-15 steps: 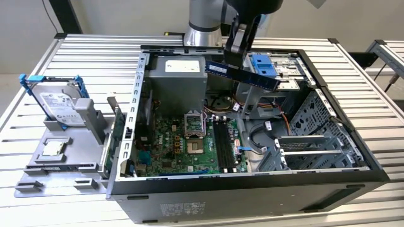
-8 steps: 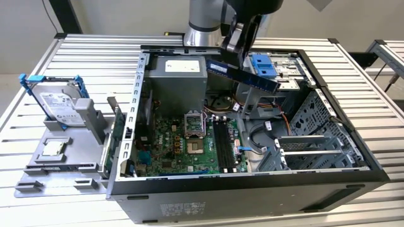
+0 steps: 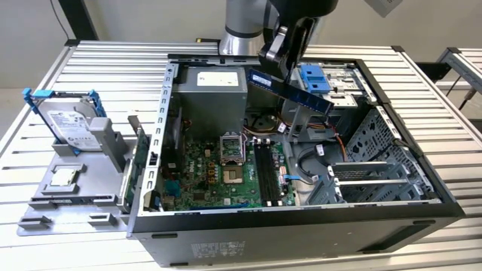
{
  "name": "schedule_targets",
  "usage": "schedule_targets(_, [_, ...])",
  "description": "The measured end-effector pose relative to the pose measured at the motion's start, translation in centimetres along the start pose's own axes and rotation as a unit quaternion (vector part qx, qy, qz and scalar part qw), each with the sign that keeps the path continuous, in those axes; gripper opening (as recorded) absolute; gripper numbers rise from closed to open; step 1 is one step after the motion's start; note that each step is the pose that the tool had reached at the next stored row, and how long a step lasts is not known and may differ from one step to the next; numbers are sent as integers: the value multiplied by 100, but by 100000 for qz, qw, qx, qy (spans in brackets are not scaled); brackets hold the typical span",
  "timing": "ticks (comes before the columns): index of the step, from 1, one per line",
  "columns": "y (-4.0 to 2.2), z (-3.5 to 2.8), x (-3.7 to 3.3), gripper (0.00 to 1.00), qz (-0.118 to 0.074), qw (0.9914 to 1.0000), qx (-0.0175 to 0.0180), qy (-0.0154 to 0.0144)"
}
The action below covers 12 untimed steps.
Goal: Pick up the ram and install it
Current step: 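Insert the ram into the slot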
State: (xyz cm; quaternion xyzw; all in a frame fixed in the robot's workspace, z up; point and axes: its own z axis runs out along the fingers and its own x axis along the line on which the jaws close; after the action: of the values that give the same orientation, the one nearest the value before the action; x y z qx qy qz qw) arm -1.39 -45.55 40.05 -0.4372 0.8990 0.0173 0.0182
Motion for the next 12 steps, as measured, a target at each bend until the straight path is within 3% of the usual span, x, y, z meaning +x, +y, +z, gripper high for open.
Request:
schedule_targets(6, [0,0,0,0,3783,99928,182,-56])
schedule_targets(12, [0,0,0,0,7435,99723,360,-110])
